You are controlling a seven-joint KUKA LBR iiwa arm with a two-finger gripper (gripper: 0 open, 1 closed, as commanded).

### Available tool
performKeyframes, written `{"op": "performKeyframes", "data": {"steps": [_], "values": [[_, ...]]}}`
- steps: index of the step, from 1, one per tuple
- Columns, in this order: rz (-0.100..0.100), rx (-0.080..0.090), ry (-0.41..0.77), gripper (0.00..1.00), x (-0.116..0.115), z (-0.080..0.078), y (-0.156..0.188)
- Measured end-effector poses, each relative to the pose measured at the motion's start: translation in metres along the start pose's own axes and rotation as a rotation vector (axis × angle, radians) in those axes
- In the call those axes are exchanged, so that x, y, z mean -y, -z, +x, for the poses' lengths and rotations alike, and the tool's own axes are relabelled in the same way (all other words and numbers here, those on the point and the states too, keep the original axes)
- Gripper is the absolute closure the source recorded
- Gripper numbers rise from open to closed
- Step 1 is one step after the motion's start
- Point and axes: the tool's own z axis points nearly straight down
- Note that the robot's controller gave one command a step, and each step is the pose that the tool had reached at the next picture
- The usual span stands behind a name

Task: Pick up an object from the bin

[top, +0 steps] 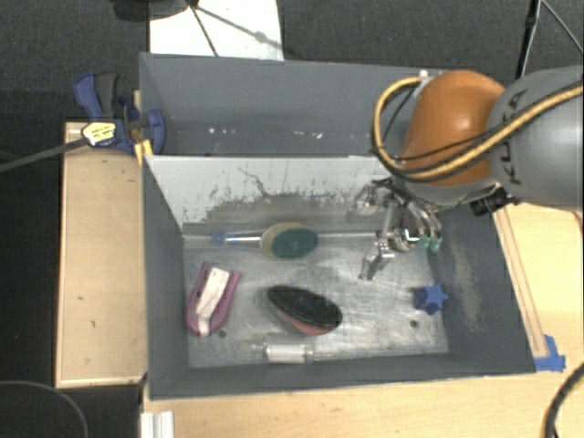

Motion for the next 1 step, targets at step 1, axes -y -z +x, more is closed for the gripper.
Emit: {"op": "performKeyframes", "data": {"steps": [1], "values": [[0.002,0.014,0.291,0.0,-0.073,0.0238,-0.0842]]}}
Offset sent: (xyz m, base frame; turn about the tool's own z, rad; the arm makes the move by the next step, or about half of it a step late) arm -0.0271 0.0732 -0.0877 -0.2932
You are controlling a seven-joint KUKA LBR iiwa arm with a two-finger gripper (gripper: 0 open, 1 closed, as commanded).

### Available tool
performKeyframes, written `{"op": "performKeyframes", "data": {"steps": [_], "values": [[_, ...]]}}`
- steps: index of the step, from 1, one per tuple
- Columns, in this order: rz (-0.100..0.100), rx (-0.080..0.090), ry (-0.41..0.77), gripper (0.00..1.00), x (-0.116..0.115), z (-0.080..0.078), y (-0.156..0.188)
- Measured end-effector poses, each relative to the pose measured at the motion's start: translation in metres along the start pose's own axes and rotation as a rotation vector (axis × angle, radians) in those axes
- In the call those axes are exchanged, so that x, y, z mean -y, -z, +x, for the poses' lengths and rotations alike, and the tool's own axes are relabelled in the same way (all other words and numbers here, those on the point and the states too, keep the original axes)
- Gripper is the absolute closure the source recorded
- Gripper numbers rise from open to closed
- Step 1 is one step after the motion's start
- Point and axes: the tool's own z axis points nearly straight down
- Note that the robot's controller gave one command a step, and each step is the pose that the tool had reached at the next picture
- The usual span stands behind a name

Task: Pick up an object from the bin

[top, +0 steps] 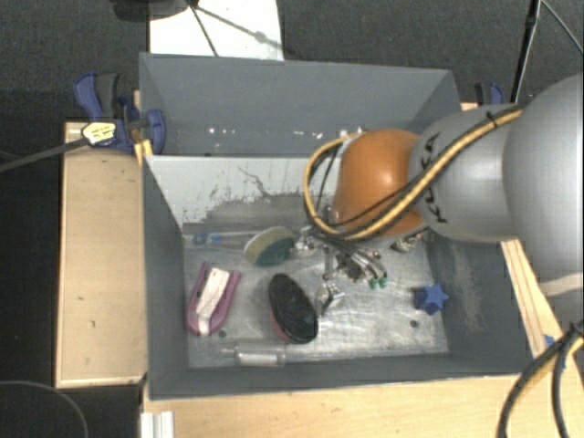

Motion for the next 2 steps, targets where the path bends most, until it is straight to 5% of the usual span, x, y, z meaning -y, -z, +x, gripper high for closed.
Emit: {"op": "performKeyframes", "data": {"steps": [1,2], "values": [[0.01,-0.025,0.076,0.0,-0.08,-0.021,0.027],[0.01,-0.01,-0.001,0.0,-0.141,0.01,0.028]]}}
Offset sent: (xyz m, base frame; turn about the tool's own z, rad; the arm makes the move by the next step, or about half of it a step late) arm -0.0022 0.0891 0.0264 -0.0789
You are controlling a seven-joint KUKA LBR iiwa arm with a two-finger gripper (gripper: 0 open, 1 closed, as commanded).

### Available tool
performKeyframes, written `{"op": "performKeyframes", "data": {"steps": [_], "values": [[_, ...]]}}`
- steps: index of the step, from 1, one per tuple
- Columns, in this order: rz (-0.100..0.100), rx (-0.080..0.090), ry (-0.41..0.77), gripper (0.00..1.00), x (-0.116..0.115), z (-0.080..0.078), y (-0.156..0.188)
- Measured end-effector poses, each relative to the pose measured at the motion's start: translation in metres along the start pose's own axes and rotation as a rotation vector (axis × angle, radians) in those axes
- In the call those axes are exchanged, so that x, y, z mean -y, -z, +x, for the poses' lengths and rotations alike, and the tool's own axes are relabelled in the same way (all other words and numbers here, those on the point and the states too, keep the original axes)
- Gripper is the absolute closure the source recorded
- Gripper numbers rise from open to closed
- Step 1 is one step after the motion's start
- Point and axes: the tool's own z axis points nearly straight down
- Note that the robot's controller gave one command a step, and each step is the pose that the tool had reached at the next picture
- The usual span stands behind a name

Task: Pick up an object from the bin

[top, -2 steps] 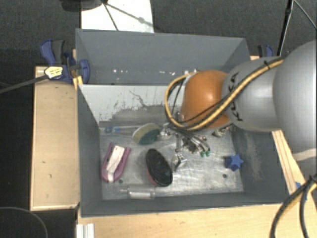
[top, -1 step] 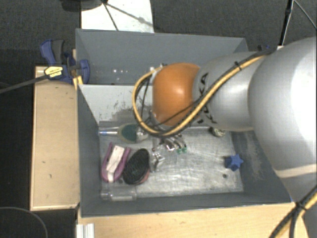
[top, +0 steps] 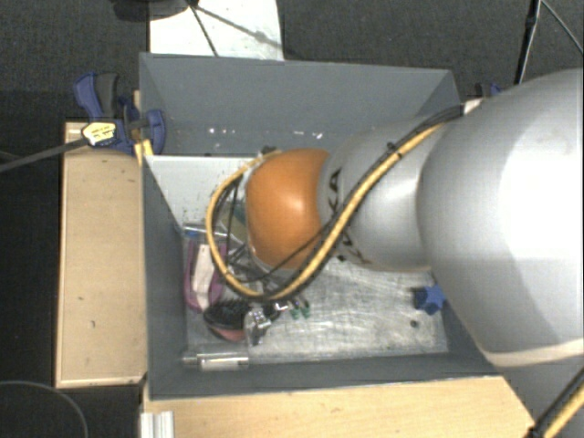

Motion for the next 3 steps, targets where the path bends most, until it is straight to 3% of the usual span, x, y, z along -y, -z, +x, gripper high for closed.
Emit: {"op": "performKeyframes", "data": {"steps": [1,2,3], "values": [[-0.008,0.003,0.176,0.0,-0.01,-0.023,-0.008],[0.0,-0.042,0.86,0.0,-0.026,-0.047,-0.019],[-0.004,-0.044,0.856,1.0,-0.027,-0.045,-0.022]]}}
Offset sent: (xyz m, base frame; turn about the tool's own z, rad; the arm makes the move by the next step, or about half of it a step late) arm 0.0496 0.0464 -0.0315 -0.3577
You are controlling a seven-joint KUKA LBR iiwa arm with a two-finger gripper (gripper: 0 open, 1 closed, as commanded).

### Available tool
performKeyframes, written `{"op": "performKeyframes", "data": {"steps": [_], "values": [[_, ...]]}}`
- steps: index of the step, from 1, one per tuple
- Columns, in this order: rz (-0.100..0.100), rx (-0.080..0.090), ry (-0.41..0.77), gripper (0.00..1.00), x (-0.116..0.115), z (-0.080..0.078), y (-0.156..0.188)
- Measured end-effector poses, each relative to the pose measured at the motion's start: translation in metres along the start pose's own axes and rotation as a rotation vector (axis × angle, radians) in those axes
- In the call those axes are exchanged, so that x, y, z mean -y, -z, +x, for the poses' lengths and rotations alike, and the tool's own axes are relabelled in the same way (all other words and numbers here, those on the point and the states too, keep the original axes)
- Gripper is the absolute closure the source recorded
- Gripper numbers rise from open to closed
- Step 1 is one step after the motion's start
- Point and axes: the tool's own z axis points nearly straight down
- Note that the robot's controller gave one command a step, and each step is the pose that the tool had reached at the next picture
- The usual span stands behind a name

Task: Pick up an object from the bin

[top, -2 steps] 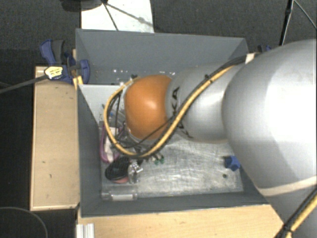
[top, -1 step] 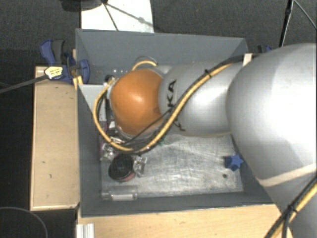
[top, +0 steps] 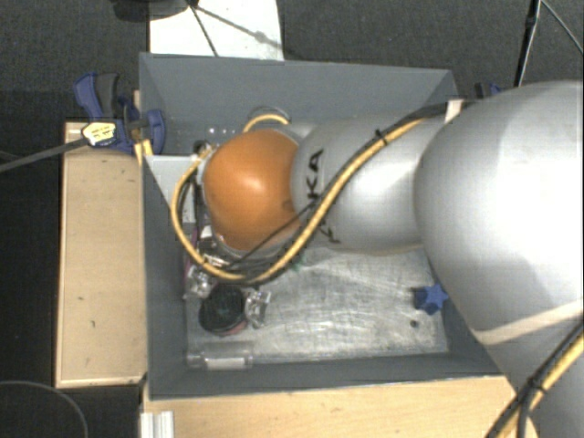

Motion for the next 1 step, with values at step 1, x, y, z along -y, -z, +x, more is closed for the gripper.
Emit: {"op": "performKeyframes", "data": {"steps": [1], "values": [[0.003,0.022,-0.011,1.0,-0.0003,0.008,0.0205]]}}
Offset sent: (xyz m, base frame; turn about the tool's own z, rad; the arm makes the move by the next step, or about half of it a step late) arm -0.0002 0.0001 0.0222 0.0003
